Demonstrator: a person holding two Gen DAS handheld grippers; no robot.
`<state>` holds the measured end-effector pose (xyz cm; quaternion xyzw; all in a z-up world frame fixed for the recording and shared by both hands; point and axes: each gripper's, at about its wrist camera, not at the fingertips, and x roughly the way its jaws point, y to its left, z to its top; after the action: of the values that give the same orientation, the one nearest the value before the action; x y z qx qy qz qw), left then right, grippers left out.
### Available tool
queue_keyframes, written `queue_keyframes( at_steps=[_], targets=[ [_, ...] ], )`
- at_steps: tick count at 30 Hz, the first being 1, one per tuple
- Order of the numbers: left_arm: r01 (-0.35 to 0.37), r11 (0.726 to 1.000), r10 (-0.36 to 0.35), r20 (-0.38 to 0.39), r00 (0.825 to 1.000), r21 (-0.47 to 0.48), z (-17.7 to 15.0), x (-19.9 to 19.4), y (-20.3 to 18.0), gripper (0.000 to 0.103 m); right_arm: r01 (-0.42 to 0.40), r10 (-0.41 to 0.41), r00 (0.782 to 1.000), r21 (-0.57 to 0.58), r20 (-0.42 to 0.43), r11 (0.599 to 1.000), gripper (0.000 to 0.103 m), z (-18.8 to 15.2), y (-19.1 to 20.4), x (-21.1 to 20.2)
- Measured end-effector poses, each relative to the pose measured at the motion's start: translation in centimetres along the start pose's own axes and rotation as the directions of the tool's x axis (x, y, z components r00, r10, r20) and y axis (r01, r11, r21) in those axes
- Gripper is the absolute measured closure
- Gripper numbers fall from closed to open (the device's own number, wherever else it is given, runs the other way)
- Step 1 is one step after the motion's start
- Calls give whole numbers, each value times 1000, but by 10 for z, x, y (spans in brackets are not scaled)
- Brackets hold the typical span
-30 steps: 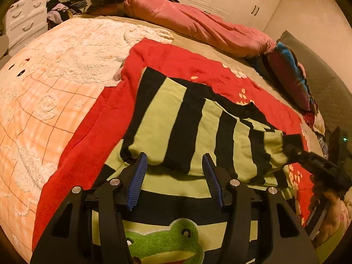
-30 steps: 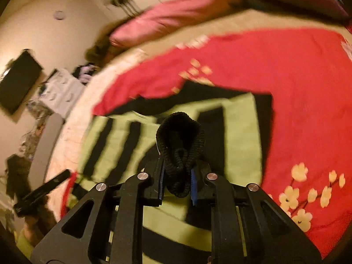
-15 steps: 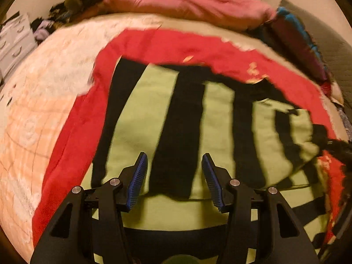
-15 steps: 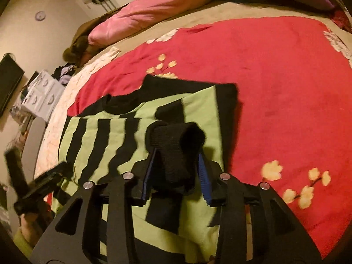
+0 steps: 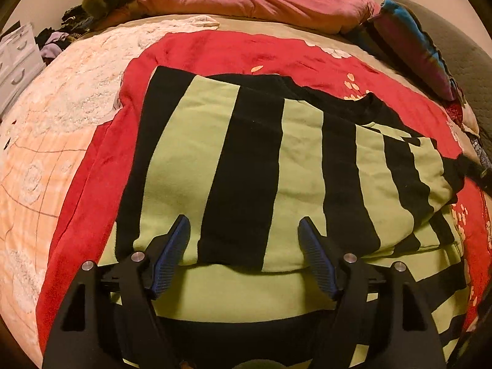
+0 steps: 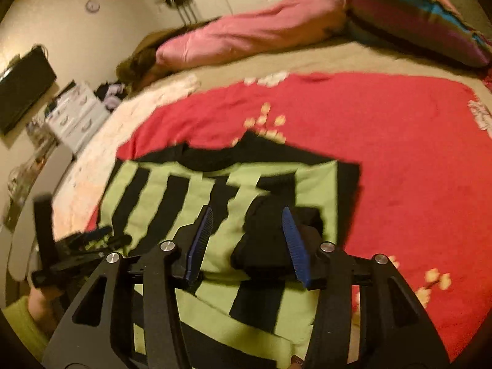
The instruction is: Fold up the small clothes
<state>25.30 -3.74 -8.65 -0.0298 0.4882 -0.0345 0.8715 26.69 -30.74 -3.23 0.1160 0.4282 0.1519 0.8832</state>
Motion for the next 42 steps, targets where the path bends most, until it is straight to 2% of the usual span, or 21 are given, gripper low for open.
queue_keyframes(
  at_steps=[6, 13, 19, 29, 31, 32, 35, 37, 39, 42],
  targets=[
    [12, 1000, -12, -10, 1000, -6, 0, 2, 1, 30, 64, -61, 994, 27, -94, 998, 63, -15, -13, 30],
    [15, 1000, -15, -12, 1000, -6, -1, 3, 2, 30, 109, -109, 989, -9, -100, 994, 62, -18, -10, 34],
    [31, 999, -32, -22, 999, -32, 0, 0, 4, 29, 72, -71, 995, 18, -76, 997, 42, -13, -9, 25],
    [63, 995, -65, -20, 998, -81, -1, -16, 11, 29, 47, -47, 999, 60, -6, 997, 20, -3, -7, 3],
    [64, 994, -65, -14, 998, -87, -1, -20, 12, 28, 48, -49, 999, 69, 5, 996, 18, -2, -7, 0],
    [64, 994, -65, -11, 998, -90, 0, -22, 13, 23, 49, -50, 999, 70, 8, 996, 16, -1, -7, -1],
    [66, 994, -65, 9, 998, -92, 2, -31, 15, 23, 64, -66, 998, 79, 18, 995, 12, 0, -8, -3],
    [59, 994, -57, 25, 998, -88, 3, -38, 15, 21, 66, -68, 997, 79, 23, 995, 11, 0, -7, -5],
    [58, 995, -55, 43, 998, -85, 5, -46, 16, 14, 72, -74, 997, 71, 34, 995, 10, 1, -6, -8],
    [58, 995, -52, 67, 996, -87, 6, -57, 17, 12, 78, -81, 995, 56, 53, 995, 10, 2, -2, -12]
  ],
)
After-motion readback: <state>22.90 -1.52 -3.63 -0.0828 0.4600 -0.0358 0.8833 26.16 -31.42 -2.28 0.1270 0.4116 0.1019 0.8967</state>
